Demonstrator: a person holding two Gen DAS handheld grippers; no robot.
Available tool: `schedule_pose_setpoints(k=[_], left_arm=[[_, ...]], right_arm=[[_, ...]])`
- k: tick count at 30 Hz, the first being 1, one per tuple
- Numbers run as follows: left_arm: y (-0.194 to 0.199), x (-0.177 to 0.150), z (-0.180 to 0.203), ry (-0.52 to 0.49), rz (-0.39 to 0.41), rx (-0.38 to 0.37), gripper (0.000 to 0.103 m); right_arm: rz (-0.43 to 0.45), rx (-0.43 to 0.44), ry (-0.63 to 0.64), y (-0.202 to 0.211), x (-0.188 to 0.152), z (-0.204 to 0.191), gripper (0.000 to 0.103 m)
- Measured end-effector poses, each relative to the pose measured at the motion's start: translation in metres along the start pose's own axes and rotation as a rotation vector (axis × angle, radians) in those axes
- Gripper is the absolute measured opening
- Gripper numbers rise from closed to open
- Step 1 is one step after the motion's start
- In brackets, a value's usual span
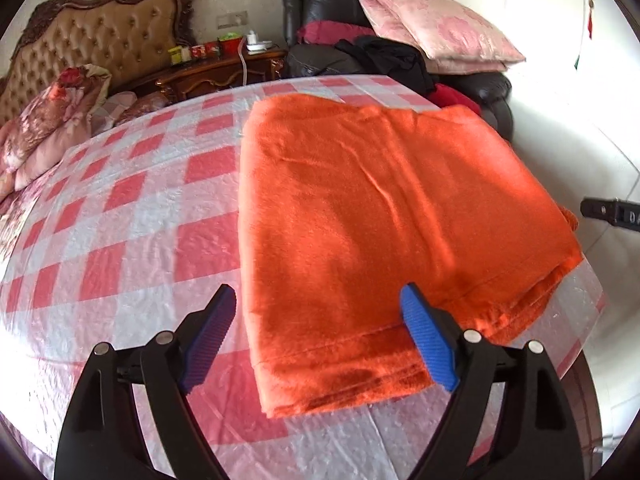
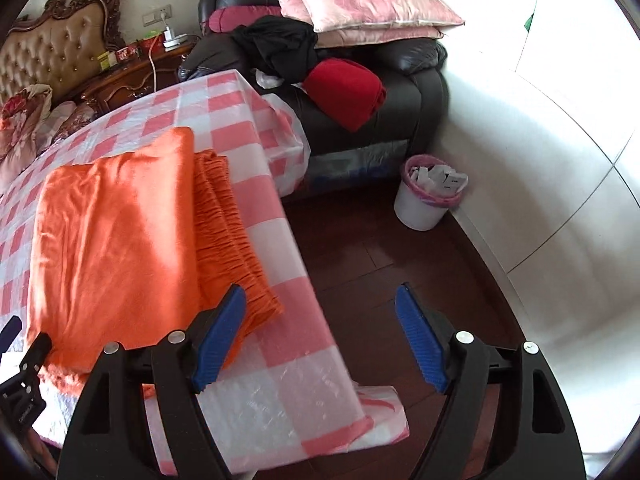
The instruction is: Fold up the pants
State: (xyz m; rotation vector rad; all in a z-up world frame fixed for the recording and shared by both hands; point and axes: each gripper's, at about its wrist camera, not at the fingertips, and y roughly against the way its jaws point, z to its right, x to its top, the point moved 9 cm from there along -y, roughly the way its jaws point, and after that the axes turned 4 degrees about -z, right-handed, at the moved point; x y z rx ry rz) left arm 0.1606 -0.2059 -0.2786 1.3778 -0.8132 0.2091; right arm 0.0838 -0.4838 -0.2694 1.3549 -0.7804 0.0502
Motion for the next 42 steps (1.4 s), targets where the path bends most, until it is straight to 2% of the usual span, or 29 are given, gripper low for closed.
schedule_pose_setpoints(k=[1,3,4,5,8,10,12,13,16,17,20,24,26,28,30,33,34,35,36,40,42], left_arm=[[0.004,0.000,-0.002,0.018,0.005,-0.014,0.084],[0.017,0.000,-0.004,0.020,0.031,-0.043,0.084],[0.023,-0.001,-0.003,0.006,0.047,-0.052,0.084],[0.029,-0.002,-0.001,-0.009,0.063,-0.059,0.084],[0.039,-0.009,0.002,-0.029,0.081,-0.069,0.084],[0.040,-0.012,0.002,-0.026,0.077,-0.070,0.084],[0.041,-0.013,0.001,-0.024,0.079,-0.064,0.084],[0.040,-0.012,0.000,-0.019,0.078,-0.065,0.084],[0.040,-0.013,0.000,-0.018,0.076,-0.065,0.084],[0.040,-0.013,0.000,-0.023,0.076,-0.064,0.084],[0.041,-0.011,0.000,-0.021,0.085,-0.068,0.084],[0.039,-0.011,0.004,-0.031,0.078,-0.077,0.084],[0.042,-0.011,0.006,-0.042,0.083,-0.079,0.084],[0.046,-0.009,0.007,-0.046,0.101,-0.073,0.084],[0.053,-0.006,0.009,-0.033,0.109,-0.086,0.083],[0.066,-0.003,0.013,-0.012,0.117,-0.115,0.077],[0.073,-0.003,0.015,-0.010,0.126,-0.121,0.077],[0.079,-0.003,0.016,-0.009,0.135,-0.125,0.077],[0.085,-0.003,0.018,-0.007,0.142,-0.131,0.077],[0.108,-0.010,0.028,0.015,0.111,-0.162,0.078],[0.120,-0.014,0.031,0.022,0.110,-0.170,0.082]], right_arm=[[-0.001,0.025,-0.006,0.002,-0.001,-0.003,0.075],[-0.030,0.154,-0.040,0.006,-0.006,-0.012,0.074],[-0.059,0.269,-0.059,0.007,-0.009,-0.021,0.065],[-0.078,0.340,-0.071,0.007,-0.009,-0.027,0.059],[-0.103,0.351,-0.050,-0.001,-0.007,-0.038,0.058],[-0.133,0.387,-0.045,-0.005,-0.008,-0.048,0.050],[-0.153,0.379,-0.001,-0.009,-0.011,-0.061,0.047],[-0.169,0.352,0.026,-0.014,-0.014,-0.066,0.041],[-0.168,0.292,0.039,-0.019,-0.016,-0.066,0.011],[-0.157,0.292,0.041,-0.016,-0.015,-0.064,0.007],[-0.100,0.253,0.072,-0.003,-0.005,-0.059,0.007],[-0.120,0.194,0.073,-0.021,-0.007,-0.050,0.008],[-0.098,0.168,0.084,-0.021,-0.011,-0.048,0.016],[-0.047,0.099,0.109,-0.007,-0.012,-0.047,0.028],[-0.019,0.058,0.123,0.006,-0.015,-0.047,0.029],[0.013,0.040,0.111,0.029,-0.022,-0.044,0.030],[0.028,0.034,0.107,0.038,-0.025,-0.043,0.040],[0.052,0.029,0.103,0.049,-0.028,-0.042,0.056],[0.069,0.026,0.104,0.056,-0.029,-0.042,0.061],[0.131,-0.001,0.119,0.086,-0.042,-0.038,0.062],[0.151,-0.006,0.117,0.097,-0.046,-0.036,0.064]])
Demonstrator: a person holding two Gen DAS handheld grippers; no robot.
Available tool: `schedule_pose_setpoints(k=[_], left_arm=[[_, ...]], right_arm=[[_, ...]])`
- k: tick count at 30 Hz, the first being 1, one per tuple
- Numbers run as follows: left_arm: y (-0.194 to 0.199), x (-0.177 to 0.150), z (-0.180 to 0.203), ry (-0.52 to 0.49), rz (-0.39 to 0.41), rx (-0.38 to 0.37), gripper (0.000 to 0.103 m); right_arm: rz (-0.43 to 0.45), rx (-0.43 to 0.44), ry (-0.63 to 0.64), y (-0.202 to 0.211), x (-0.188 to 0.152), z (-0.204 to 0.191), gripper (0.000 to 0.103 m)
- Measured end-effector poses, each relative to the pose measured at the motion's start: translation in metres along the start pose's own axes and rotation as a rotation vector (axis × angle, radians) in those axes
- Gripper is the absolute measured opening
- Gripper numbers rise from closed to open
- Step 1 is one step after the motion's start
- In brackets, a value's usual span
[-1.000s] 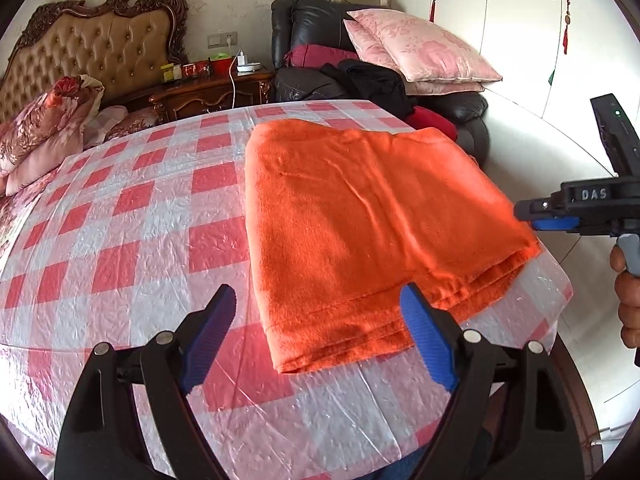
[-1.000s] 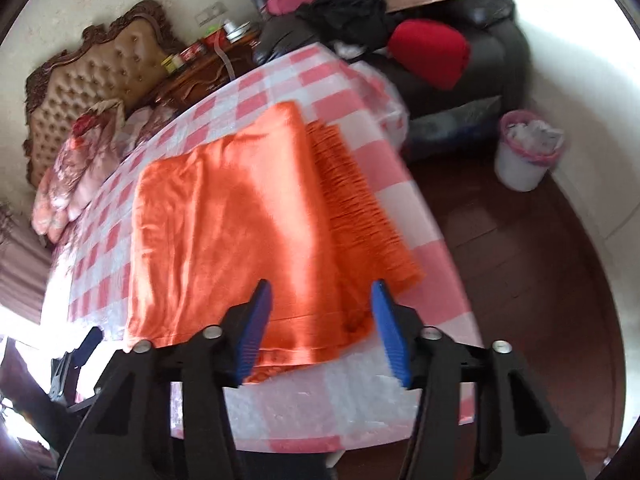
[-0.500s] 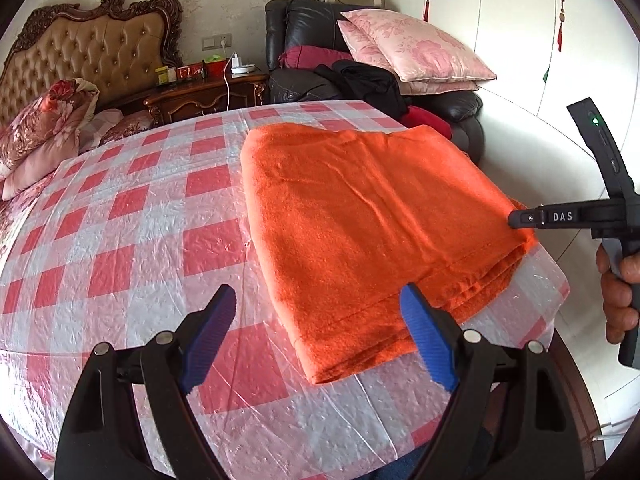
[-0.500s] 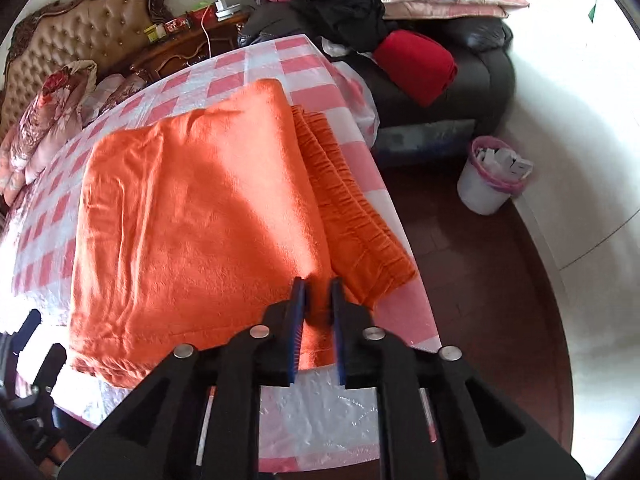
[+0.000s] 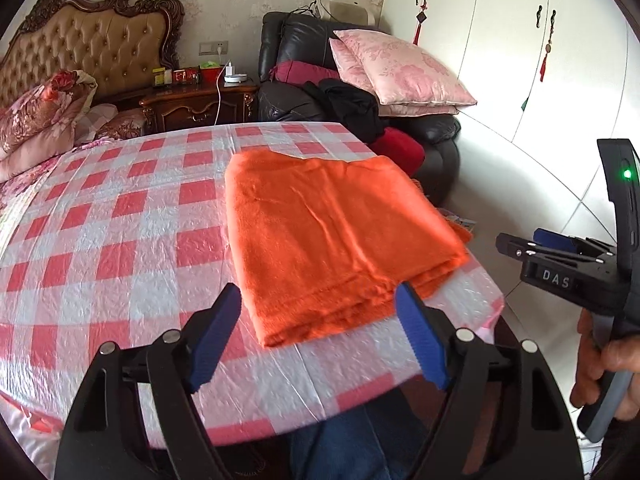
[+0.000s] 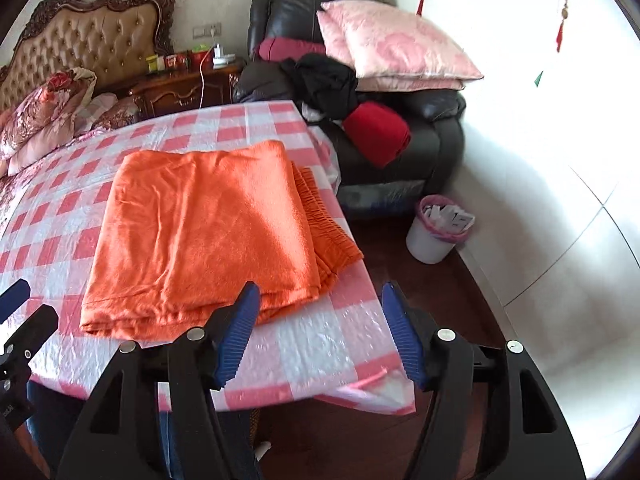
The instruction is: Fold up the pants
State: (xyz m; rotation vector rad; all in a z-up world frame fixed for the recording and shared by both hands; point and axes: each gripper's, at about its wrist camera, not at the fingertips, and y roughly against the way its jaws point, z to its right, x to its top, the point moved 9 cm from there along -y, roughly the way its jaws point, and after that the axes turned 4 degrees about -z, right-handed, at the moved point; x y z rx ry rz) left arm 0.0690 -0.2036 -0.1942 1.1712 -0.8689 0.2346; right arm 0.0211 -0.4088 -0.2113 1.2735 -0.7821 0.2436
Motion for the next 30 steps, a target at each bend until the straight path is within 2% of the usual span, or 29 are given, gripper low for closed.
schedule_pose_setpoints(k=[2,5,9,30], left_arm=[[0.011,-0.002,0.006,0.002,-0.006,0.005,0.092],[0.025,-0.002,0.012,0.011,-0.008,-0.007,0.101],[0.033,-0.002,0.016,0.049,-0.029,-0.029,0.101],[0.036,0.011,0.028,0.003,0.013,0.004,0.101]], right_arm=[[0.025,0.001,0.000,0.012,-0.003,0.001,0.070],[0.054,0.010,-0.003,0.028,-0.004,-0.001,0.072],[0.085,0.005,-0.001,0.043,-0.004,-0.004,0.075],[0.059,0.012,-0.025,0.036,-0.006,0.001,0.075]])
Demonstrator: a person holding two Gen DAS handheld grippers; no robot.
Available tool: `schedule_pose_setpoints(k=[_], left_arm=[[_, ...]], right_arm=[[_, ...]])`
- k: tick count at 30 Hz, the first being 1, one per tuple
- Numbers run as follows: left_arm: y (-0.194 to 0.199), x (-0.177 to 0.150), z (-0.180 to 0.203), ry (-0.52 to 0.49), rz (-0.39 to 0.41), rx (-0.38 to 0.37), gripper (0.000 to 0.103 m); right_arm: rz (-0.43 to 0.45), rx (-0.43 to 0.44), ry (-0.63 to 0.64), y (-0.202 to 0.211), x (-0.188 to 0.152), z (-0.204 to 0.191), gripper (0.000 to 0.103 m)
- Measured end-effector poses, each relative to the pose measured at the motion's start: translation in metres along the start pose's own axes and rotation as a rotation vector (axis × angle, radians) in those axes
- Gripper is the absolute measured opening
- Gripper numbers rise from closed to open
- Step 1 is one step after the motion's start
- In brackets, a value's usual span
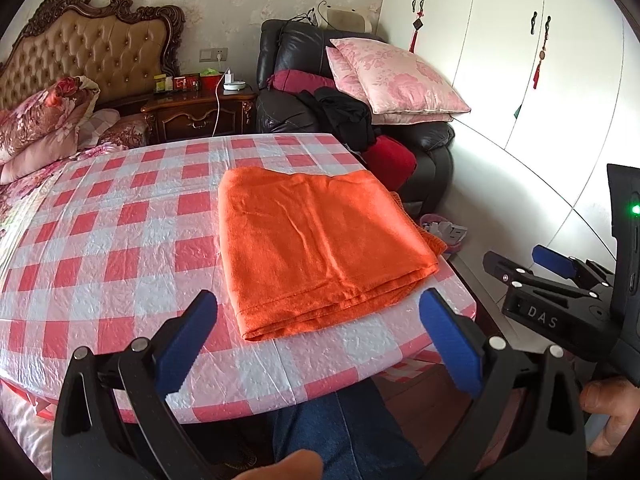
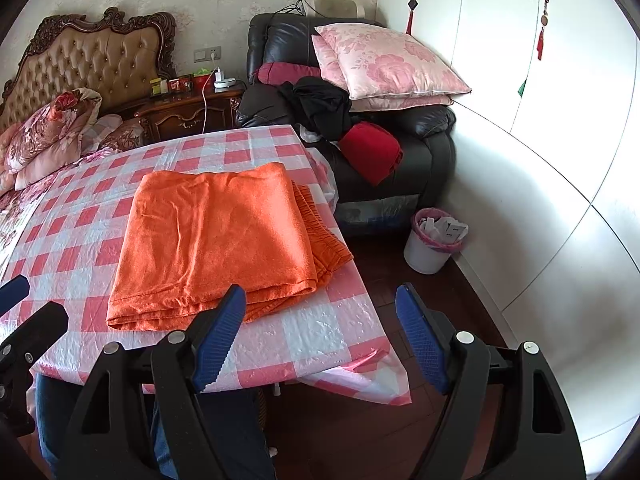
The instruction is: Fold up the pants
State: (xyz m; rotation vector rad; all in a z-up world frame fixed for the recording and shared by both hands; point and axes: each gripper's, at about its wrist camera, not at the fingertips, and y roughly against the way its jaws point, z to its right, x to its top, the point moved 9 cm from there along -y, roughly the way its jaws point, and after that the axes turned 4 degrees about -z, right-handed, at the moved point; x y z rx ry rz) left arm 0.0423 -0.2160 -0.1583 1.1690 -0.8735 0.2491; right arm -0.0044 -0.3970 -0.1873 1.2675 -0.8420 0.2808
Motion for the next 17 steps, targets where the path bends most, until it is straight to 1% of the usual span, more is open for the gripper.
schedule_pose_setpoints(k=[4,6,8,10,11,12,13,15,17], left_arm=[[0.000,0.000,0.002,-0.006,0.003,0.000,0.101],[0.001,0.002,0.003,-0.010,0.017,-0.014,0.101],[-0.002,0.003,0.009,-0.028,0.015,-0.042,0.101],[-0.007,0.006,0.012,-0.034,0.020,-0.023,0.101],[-0.011,0.008,0.013,-0.036,0.013,-0.024,0.101],[-0.015,0.008,0.014,-0.029,-0.005,-0.045,0.101],[-0.017,0.009,0.013,-0.019,-0.007,-0.055,0.101],[-0.019,0.011,0.005,0.017,0.000,-0.073,0.101],[-0.019,0.014,-0.015,0.067,-0.006,-0.110,0.101]], right_arm=[[-0.002,-0.002,-0.002,-0.001,0.000,0.001,0.075],[-0.003,-0.004,-0.005,-0.001,-0.001,0.002,0.075],[-0.007,-0.008,-0.008,-0.002,-0.003,0.004,0.075],[-0.010,-0.011,-0.013,-0.003,-0.004,0.005,0.075],[-0.010,-0.013,-0.014,-0.004,-0.004,0.006,0.075],[-0.012,-0.017,-0.015,-0.006,-0.005,0.007,0.075],[-0.013,-0.021,-0.018,-0.007,-0.005,0.008,0.075],[-0.013,-0.024,-0.029,-0.010,-0.005,0.010,0.078],[-0.008,-0.020,-0.043,-0.016,-0.003,0.010,0.087]])
